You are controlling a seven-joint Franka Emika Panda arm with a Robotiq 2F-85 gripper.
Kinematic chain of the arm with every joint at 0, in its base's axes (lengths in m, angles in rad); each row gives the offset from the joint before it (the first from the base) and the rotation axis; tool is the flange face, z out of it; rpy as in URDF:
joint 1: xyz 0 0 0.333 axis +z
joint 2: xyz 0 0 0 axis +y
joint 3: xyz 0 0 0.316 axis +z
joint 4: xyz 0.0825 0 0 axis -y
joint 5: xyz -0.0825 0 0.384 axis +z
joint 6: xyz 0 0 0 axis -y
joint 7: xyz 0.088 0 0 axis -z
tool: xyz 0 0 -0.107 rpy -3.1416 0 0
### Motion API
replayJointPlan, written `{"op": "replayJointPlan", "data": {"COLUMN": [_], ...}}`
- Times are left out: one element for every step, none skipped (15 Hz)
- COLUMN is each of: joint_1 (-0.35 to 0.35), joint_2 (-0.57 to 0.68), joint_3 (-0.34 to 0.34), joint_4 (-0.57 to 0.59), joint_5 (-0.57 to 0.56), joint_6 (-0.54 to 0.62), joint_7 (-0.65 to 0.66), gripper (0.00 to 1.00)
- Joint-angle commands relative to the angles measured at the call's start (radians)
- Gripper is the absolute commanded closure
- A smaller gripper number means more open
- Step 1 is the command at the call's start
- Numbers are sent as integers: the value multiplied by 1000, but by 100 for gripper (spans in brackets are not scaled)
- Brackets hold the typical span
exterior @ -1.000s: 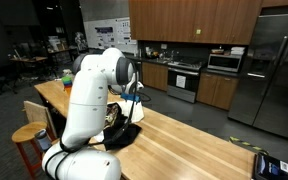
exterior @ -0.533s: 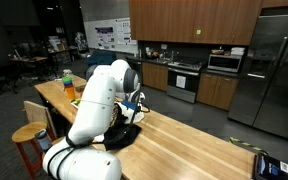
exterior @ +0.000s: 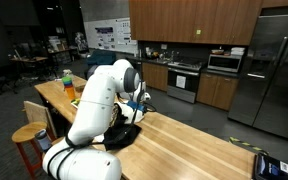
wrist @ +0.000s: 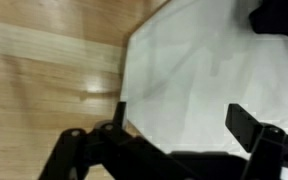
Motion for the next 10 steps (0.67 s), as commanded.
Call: {"op": "replayJointPlan", "data": {"joint_1": [-30,-43,-59,-89,-105,-123,-131,-146,-147,-154], "joint_2": [-59,-61,-58,-52,-41,-32,-24,-21,-19,-17], "joint_3": [-1,11,29,64,85,110,123,142,144,154], "joint_4": [-65,-78,-91,-103,-117,-123,-134,-146,-154,-164], "joint_5": [13,35,64,114,149,186,210,234,243,255], "joint_6": [-40,-38,-25,-3,27,35,47,63,70,80], "joint_7": [27,21,13,-16,-33,-50,-59,-78,-75,-83], "gripper": [0,0,0,0,0,0,0,0,0,0]}}
